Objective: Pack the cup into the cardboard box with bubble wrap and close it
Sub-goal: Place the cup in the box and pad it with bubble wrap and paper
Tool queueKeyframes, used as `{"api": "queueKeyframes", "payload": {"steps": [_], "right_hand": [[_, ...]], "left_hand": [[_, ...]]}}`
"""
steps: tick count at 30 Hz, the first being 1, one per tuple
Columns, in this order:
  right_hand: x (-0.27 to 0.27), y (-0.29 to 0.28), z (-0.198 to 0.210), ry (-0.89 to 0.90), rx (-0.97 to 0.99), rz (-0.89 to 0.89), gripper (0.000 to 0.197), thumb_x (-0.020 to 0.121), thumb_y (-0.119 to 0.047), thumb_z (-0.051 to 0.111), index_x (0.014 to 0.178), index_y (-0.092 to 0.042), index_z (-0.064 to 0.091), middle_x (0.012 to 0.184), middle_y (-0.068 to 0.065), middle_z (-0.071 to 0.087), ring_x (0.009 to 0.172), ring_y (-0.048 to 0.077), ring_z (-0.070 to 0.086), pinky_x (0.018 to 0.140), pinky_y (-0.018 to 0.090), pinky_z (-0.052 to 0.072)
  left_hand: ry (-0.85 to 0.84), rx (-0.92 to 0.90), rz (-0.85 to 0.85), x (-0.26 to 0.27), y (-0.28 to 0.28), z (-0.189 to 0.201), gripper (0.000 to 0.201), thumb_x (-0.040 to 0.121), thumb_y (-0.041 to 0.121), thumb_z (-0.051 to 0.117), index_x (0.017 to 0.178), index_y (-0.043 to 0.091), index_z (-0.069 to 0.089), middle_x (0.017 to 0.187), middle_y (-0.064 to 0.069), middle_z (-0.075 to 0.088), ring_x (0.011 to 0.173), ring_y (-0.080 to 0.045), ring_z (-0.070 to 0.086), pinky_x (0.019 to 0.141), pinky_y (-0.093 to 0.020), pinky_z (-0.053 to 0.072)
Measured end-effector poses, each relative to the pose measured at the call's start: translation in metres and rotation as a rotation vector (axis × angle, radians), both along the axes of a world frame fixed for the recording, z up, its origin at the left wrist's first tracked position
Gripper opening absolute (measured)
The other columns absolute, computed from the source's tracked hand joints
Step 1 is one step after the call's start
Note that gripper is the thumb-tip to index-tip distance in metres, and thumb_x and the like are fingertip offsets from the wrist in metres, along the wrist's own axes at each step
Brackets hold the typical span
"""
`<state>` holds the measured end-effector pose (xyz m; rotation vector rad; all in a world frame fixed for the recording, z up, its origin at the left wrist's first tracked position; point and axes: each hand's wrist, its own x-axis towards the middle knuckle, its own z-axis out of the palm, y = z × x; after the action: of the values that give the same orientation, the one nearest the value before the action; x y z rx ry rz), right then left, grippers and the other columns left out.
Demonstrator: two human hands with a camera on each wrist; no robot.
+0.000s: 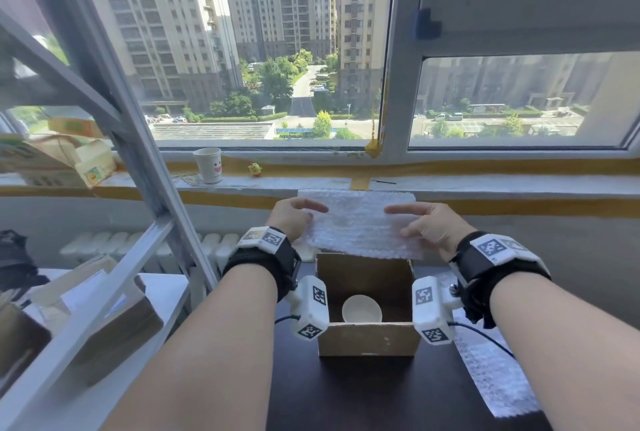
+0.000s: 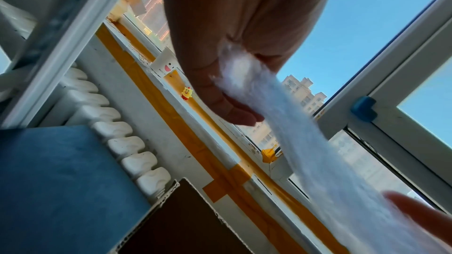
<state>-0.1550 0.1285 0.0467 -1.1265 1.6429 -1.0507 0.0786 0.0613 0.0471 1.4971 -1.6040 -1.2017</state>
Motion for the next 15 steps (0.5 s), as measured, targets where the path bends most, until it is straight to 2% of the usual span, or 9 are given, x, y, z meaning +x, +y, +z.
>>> {"api": "queueKeyframes", "payload": {"steps": [1, 2, 3, 4, 6, 8, 10, 13, 15], "right_hand": [[0.0, 0.0, -0.001, -0.008, 0.014, 0.014, 0.059, 0.076, 0.022, 0.054, 0.097, -0.029, 0.074, 0.134, 0.008, 0.056, 0.097, 0.017, 0.054, 0.068, 0.019, 0.049], [-0.002, -0.001, -0.003, -0.023, 0.022, 0.02, 0.062, 0.074, 0.024, 0.054, 0.106, -0.027, 0.072, 0.135, 0.011, 0.055, 0.099, 0.019, 0.054, 0.078, 0.024, 0.05], [-0.004, -0.003, -0.005, -0.03, 0.033, 0.022, 0.067, 0.072, 0.025, 0.055, 0.114, -0.026, 0.069, 0.139, 0.014, 0.052, 0.105, 0.023, 0.055, 0.09, 0.031, 0.051], [-0.005, -0.003, -0.007, -0.015, 0.048, 0.021, 0.071, 0.07, 0.025, 0.057, 0.12, -0.026, 0.066, 0.142, 0.014, 0.048, 0.115, 0.026, 0.053, 0.1, 0.039, 0.048], [-0.008, -0.006, -0.011, 0.044, 0.076, 0.013, 0.072, 0.068, 0.022, 0.062, 0.118, -0.029, 0.067, 0.143, 0.012, 0.047, 0.128, 0.032, 0.047, 0.107, 0.047, 0.042], [-0.008, -0.008, -0.014, 0.076, 0.083, -0.014, 0.059, 0.068, 0.018, 0.066, 0.097, -0.033, 0.073, 0.135, 0.013, 0.055, 0.124, 0.034, 0.052, 0.105, 0.049, 0.044], [-0.004, -0.008, -0.013, 0.082, 0.072, -0.061, 0.048, 0.07, 0.015, 0.068, 0.08, -0.032, 0.073, 0.122, 0.014, 0.063, 0.114, 0.033, 0.059, 0.1, 0.047, 0.049], [0.005, -0.004, -0.008, 0.166, 0.017, -0.097, 0.031, 0.075, 0.006, 0.07, 0.075, -0.025, 0.07, 0.103, 0.009, 0.068, 0.098, 0.025, 0.062, 0.086, 0.035, 0.052], [0.01, 0.0, 0.0, 0.246, -0.005, -0.049, 0.022, 0.074, 0.001, 0.069, 0.077, -0.02, 0.072, 0.094, 0.006, 0.065, 0.091, 0.022, 0.058, 0.075, 0.029, 0.048]], "left_hand": [[0.006, 0.037, -0.041, 0.001, -0.001, -0.001, 0.032, 0.091, 0.003, 0.058, 0.093, 0.031, 0.074, 0.12, 0.001, 0.063, 0.055, -0.007, 0.052, 0.056, -0.023, 0.042], [0.011, 0.075, -0.087, 0.002, 0.001, 0.001, 0.031, 0.087, 0.005, 0.065, 0.1, 0.032, 0.074, 0.125, 0.0, 0.062, 0.076, -0.01, 0.06, 0.07, -0.027, 0.045], [0.005, 0.116, -0.137, 0.002, 0.003, 0.002, 0.039, 0.082, 0.004, 0.07, 0.111, 0.03, 0.072, 0.128, 0.0, 0.06, 0.098, -0.015, 0.059, 0.082, -0.031, 0.042], [-0.014, 0.151, -0.169, 0.003, 0.003, 0.002, 0.051, 0.078, 0.0, 0.073, 0.121, 0.028, 0.068, 0.129, -0.001, 0.059, 0.111, -0.018, 0.054, 0.092, -0.031, 0.038], [-0.07, 0.143, -0.156, 0.003, 0.001, 0.002, 0.064, 0.072, -0.006, 0.076, 0.128, 0.023, 0.064, 0.131, -0.004, 0.058, 0.125, -0.02, 0.05, 0.109, -0.033, 0.036], [-0.104, 0.107, -0.109, 0.002, -0.001, 0.0, 0.062, 0.071, -0.005, 0.079, 0.126, 0.019, 0.065, 0.133, -0.005, 0.059, 0.126, -0.022, 0.053, 0.111, -0.037, 0.039], [-0.175, 0.062, -0.05, -0.001, 0.0, -0.001, 0.055, 0.071, 0.0, 0.082, 0.123, 0.014, 0.068, 0.128, -0.005, 0.063, 0.118, -0.023, 0.059, 0.105, -0.034, 0.044], [-0.439, -0.054, -0.024, -0.004, 0.001, -0.001, 0.05, 0.073, 0.016, 0.084, 0.12, 0.01, 0.068, 0.122, -0.003, 0.064, 0.115, -0.022, 0.059, 0.095, -0.027, 0.046], [-0.691, -0.119, -0.14, -0.006, 0.004, 0.002, 0.052, 0.069, 0.029, 0.085, 0.116, 0.016, 0.069, 0.124, 0.0, 0.06, 0.114, -0.023, 0.058, 0.095, -0.031, 0.049]]}}
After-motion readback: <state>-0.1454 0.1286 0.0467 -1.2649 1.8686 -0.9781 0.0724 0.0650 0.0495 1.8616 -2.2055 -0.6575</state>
